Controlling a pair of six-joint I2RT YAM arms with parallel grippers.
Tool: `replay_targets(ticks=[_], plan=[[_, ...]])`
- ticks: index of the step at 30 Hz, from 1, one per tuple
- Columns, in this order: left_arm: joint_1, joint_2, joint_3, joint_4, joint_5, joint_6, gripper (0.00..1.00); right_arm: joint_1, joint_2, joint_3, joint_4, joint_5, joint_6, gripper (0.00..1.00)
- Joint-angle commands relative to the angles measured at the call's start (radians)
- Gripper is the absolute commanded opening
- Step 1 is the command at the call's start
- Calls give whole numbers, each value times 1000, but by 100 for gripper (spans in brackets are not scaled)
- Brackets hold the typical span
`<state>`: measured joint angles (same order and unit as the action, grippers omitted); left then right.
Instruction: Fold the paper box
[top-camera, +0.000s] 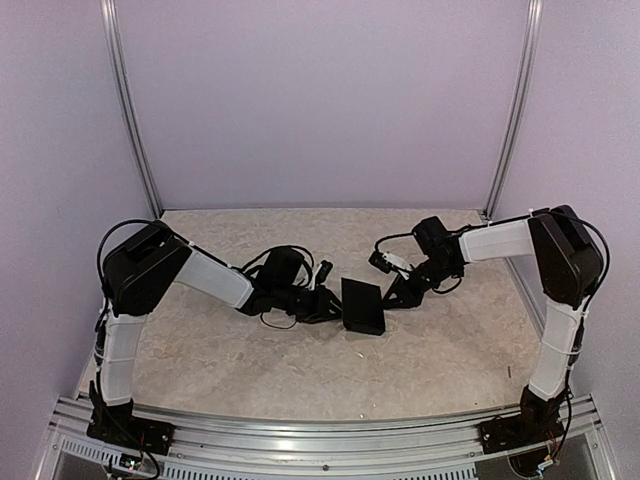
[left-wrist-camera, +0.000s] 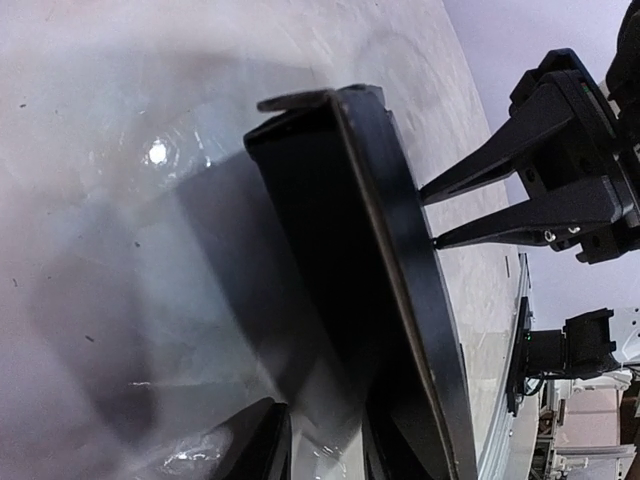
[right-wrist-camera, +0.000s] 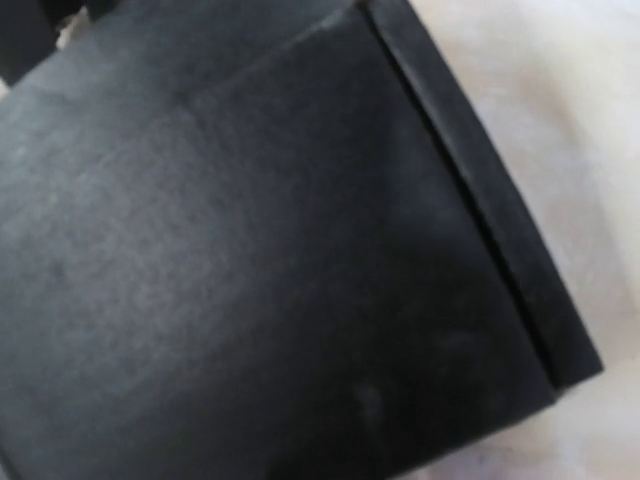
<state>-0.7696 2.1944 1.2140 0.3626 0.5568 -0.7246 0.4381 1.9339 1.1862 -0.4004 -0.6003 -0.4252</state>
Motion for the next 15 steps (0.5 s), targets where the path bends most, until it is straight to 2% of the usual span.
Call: replay_targets(ticks=[1,15], plan=[[-20,-10,-3,38,49,27,26,-8,0,-32,-9,40,-9,19],[-36,-29,40,21,60,36,26,-31,-8,-39,1,17,-6,21]])
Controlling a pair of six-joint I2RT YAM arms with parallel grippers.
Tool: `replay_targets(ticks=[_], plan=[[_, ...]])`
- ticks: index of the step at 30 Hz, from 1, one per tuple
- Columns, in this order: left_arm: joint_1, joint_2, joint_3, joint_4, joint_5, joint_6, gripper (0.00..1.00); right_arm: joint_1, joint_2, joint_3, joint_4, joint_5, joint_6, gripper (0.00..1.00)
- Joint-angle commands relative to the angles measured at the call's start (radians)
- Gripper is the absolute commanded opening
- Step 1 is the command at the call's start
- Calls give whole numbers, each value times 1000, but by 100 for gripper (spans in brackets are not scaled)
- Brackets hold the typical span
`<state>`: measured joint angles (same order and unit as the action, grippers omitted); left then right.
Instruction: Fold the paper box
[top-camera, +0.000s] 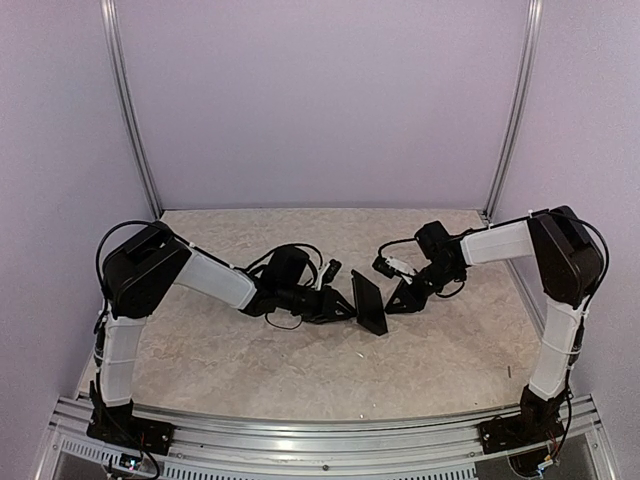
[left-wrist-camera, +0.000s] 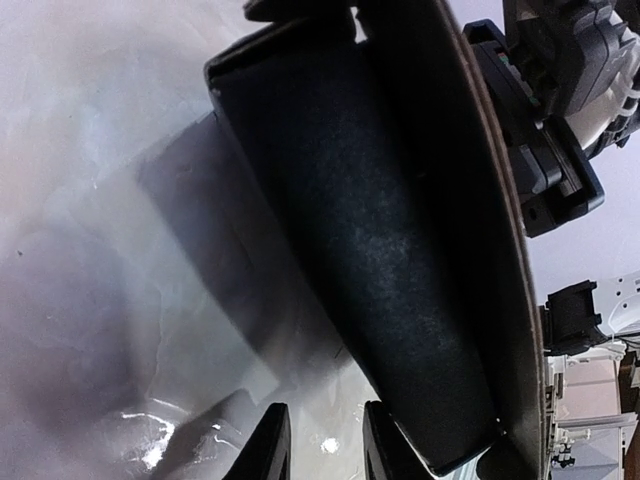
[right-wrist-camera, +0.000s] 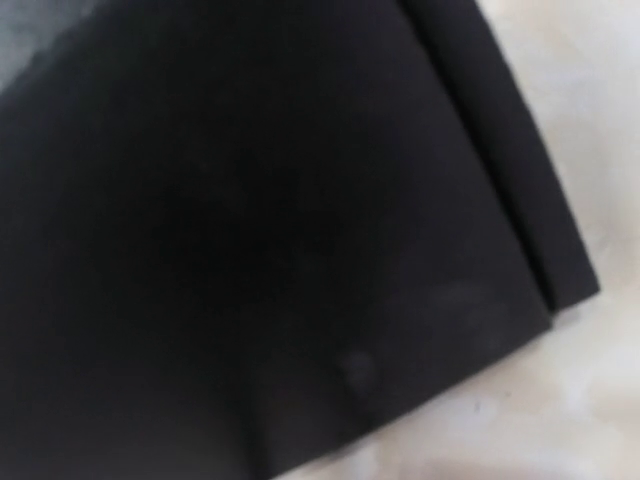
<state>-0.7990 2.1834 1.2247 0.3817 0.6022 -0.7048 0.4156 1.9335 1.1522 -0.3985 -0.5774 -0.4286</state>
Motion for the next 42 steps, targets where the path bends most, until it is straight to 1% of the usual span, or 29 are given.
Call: replay_targets(ticks=[1,9,18,29,34,42], plan=[[-6,-16,30,4,14,15,26,-9,-6,-3,0,-10,-2,21],[-18,-40,28,-7,10,28,26,7,30,35,-4,-40,3,22],[-30,-88,11,-67,-15,59,26,99,70,89,-34,-73,-19,25],[-63,-187,-134,-134,-90,77,26,167,91,123,-55,-110,-44,27],[-80,-244,-215,-159,-127,91,26,203,119,164,-79,-135,-69,28],[-129,-331,-261,-218,-199,124,26,237,177,239,-153,-197,-115,29]])
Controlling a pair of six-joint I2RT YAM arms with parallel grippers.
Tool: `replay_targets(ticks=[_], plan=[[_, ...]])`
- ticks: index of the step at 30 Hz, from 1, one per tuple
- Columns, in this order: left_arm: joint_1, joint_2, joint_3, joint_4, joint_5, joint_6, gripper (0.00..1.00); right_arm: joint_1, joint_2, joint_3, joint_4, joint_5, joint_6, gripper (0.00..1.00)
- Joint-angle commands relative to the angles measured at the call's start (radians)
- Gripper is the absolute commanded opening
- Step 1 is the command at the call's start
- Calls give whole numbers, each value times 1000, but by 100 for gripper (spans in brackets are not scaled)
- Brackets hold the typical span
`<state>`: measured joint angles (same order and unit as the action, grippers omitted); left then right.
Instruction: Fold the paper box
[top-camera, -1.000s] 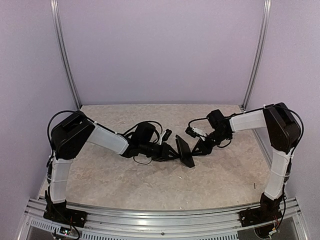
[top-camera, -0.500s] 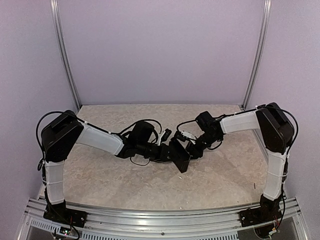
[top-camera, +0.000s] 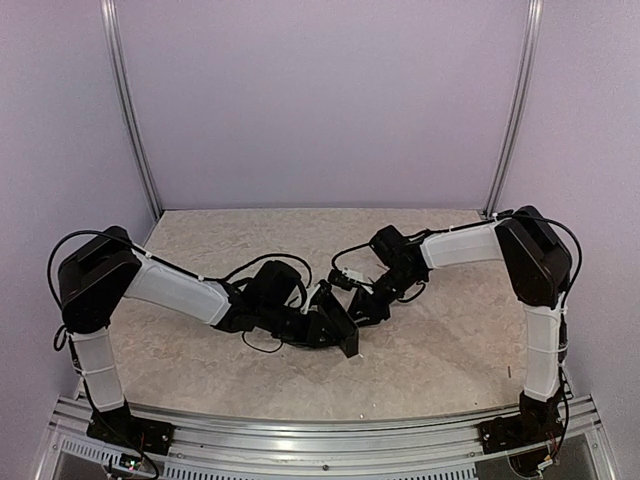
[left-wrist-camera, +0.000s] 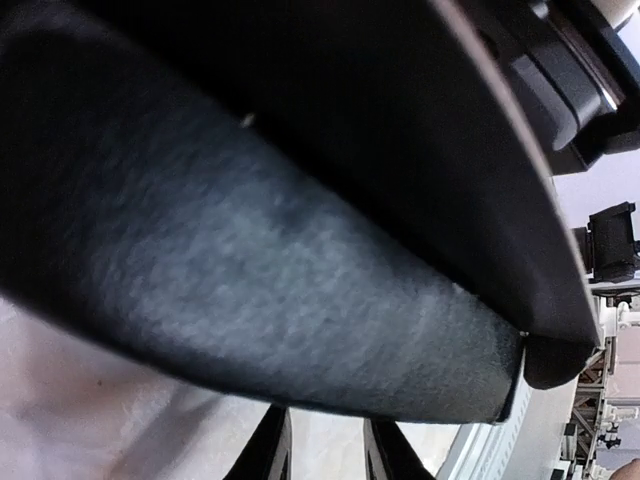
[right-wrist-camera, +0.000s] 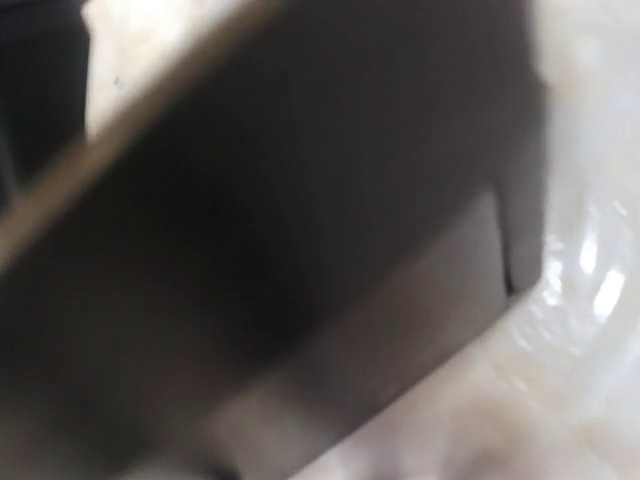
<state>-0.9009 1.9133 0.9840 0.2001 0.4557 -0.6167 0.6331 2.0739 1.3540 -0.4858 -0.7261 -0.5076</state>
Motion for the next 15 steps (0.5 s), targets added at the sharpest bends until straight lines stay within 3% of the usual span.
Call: replay_targets(ticks=[1,15], plan=[[-37,-74,-28,-39,-63,35,26,24,40,41,-70,-50,-39,29],[-84,-134,-47,-142,-169,60,25,20,24,48,-101,-53,-52,34]])
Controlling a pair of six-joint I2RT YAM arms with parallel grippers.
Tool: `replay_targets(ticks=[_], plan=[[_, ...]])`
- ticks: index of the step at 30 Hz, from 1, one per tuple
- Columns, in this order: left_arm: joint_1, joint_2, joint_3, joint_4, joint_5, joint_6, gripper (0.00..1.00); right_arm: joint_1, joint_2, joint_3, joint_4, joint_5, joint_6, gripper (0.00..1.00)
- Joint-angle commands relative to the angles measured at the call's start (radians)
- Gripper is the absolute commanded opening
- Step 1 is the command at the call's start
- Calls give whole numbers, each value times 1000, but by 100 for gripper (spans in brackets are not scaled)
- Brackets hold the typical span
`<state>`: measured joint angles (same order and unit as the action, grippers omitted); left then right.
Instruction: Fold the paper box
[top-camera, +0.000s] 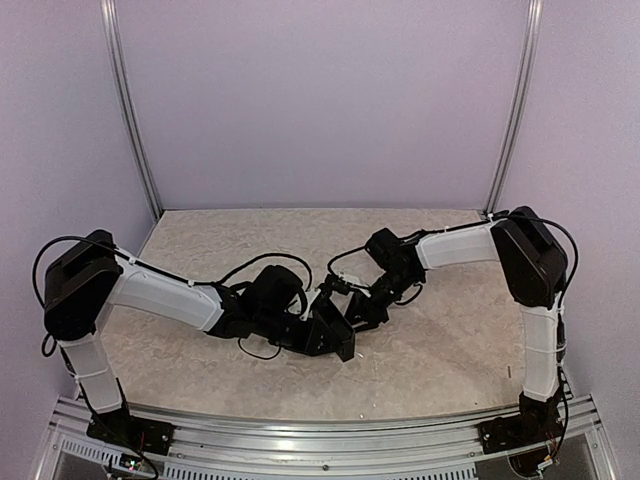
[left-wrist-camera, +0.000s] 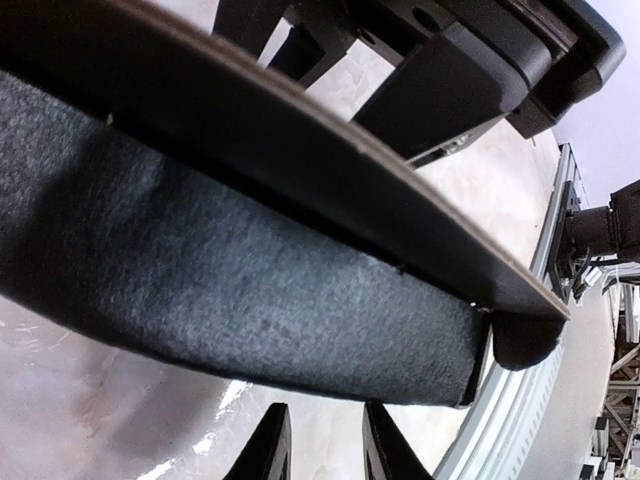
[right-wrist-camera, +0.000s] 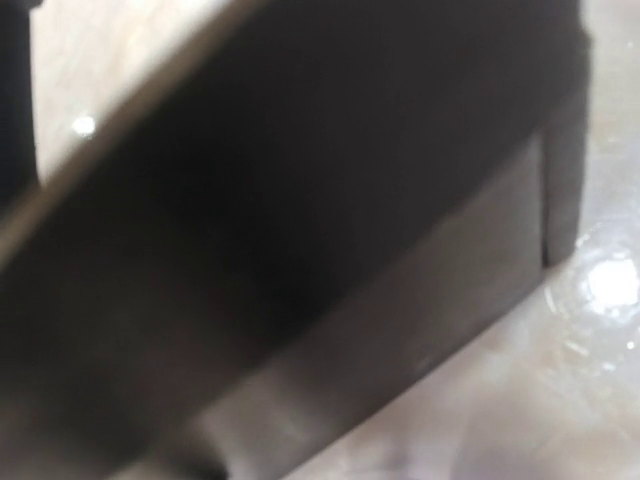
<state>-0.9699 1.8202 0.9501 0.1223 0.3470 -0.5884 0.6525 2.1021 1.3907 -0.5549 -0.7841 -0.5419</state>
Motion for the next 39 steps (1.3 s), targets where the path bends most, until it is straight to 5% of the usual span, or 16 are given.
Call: replay_targets(ticks=[1,15,17,19,20,25,28,33,39], plan=[[-14,-49,-13,-75,-66,36,25,-6,-12,7,-31,6,-17,35],[-8,-227,28,-338,-204,190,27,-155,-181,-73,-63,34,-25,48],[12,-267,61,-381,-246,251,31,-194,-265,-113,-49,44,-32,60],[55,-289,98,-412,-268,306,33,-217,-380,-179,6,61,-37,97],[82,-287,121,-424,-266,329,34,-224,-448,-223,58,72,-36,99],[199,-210,246,-449,-177,491,34,-223,-704,-485,375,11,51,100],[220,-169,335,-491,-126,549,31,-177,-716,-497,236,-11,-108,98],[216,-79,537,-678,-101,706,32,-99,-670,-454,37,72,-325,78],[214,71,671,-839,-90,753,25,8,-633,-462,92,162,-336,62]])
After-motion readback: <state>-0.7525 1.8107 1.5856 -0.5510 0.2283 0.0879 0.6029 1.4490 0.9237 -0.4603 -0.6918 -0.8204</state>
